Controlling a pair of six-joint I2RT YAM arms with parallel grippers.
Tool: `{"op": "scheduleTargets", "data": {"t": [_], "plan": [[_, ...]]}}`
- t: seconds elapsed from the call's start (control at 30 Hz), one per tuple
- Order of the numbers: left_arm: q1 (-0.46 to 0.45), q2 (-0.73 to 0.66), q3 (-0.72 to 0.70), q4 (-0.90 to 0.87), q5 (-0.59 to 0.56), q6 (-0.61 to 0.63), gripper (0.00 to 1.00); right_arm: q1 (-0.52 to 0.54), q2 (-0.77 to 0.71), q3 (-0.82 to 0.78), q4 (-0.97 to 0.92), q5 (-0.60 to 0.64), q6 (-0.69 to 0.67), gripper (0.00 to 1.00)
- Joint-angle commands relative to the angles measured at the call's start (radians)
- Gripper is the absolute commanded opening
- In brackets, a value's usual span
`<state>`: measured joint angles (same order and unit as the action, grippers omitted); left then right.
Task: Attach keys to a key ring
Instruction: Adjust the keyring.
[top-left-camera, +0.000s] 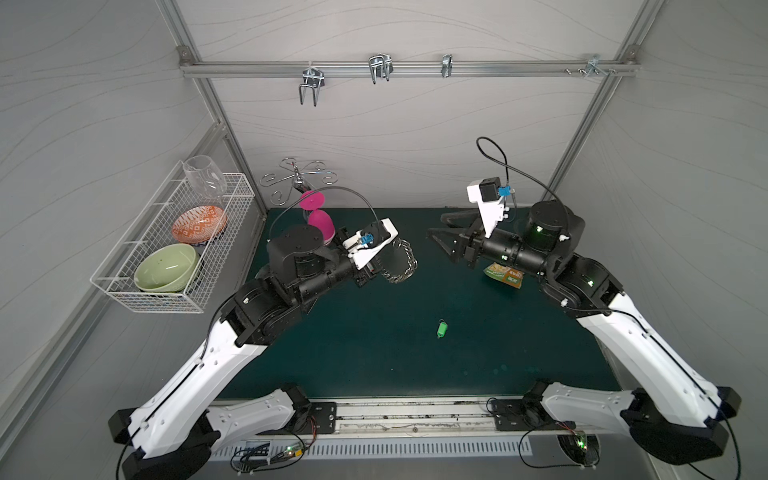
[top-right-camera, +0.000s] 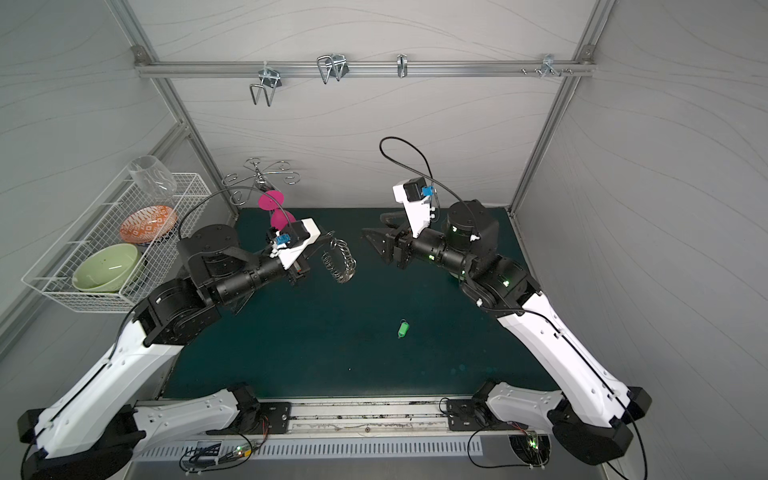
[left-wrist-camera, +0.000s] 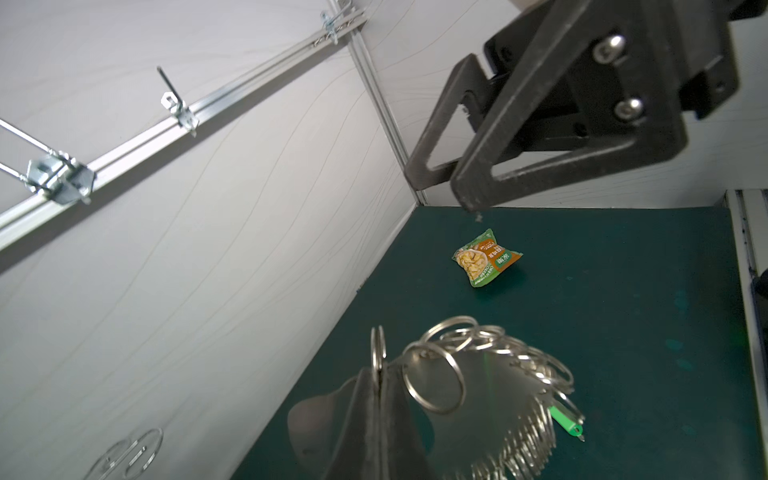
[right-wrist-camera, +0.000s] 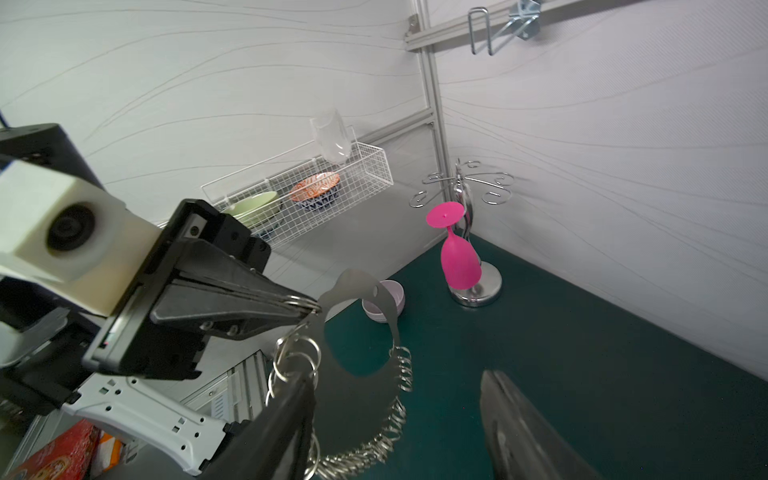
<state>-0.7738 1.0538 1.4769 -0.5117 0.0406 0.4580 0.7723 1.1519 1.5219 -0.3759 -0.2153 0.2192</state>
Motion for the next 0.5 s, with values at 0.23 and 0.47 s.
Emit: {"op": "scheduleTargets", "data": {"t": [0.23, 0.47], "plan": [[-0.005, -0.008, 0.071, -0.098, -0.114, -0.464, 0.0, -0.011, -0.013, 0.018, -0.209, 0.185, 0.15, 0.53], [-0.004, -0.034, 0.01, -0.121, -0.203, -0.644, 0.0, -0.011, -0.028, -0.014, -0.396, 0.25, 0.26, 0.45]]}}
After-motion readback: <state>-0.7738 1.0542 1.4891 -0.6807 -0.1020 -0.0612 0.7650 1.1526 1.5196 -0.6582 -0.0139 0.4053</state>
